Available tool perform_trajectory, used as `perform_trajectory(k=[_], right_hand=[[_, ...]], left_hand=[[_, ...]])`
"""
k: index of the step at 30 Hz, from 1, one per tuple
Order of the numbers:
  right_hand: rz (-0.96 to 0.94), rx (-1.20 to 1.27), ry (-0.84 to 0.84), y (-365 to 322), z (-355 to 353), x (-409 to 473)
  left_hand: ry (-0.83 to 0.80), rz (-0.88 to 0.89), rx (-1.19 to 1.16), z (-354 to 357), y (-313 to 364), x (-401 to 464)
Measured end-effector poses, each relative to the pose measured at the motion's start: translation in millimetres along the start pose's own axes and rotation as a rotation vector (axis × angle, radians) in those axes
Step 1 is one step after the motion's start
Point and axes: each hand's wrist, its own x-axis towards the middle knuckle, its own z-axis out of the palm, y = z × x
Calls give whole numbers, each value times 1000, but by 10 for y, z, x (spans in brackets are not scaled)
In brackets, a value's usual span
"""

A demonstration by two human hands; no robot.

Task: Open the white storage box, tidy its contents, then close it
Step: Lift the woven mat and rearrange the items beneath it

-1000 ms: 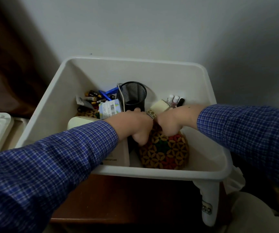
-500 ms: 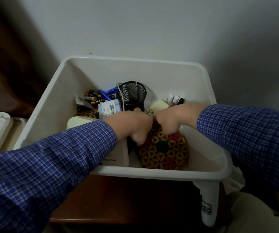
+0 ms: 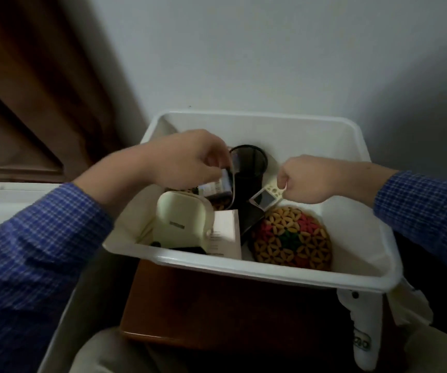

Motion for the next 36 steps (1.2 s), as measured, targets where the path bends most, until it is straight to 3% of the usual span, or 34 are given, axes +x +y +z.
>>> perform_trajectory(k=[3,6,12,22,27,31,36], right_hand=[[-79,302,134,-218,-135,-134],[-168,527,117,-564,-190,-178],[-187,526,86,-1105,2,-23],[-175,689,131,-1155,-56,-1],[-236,856,185,-788,-481,-234],[-244,892,186,-384,-729,-461],[-198,854,250,42,-775,-585]], left_hand=[[59,-132,46,35,-273,-264],[-40,-165,69,226,-350,-393],[-143,-185,84,348,-432,-404],[-97,-84,64,50,-479,-532],[62,13,-215,-253,-368,-541],[-51,49,-536,-258,-152,-372],[-43,86,-728,-80,117,-31]])
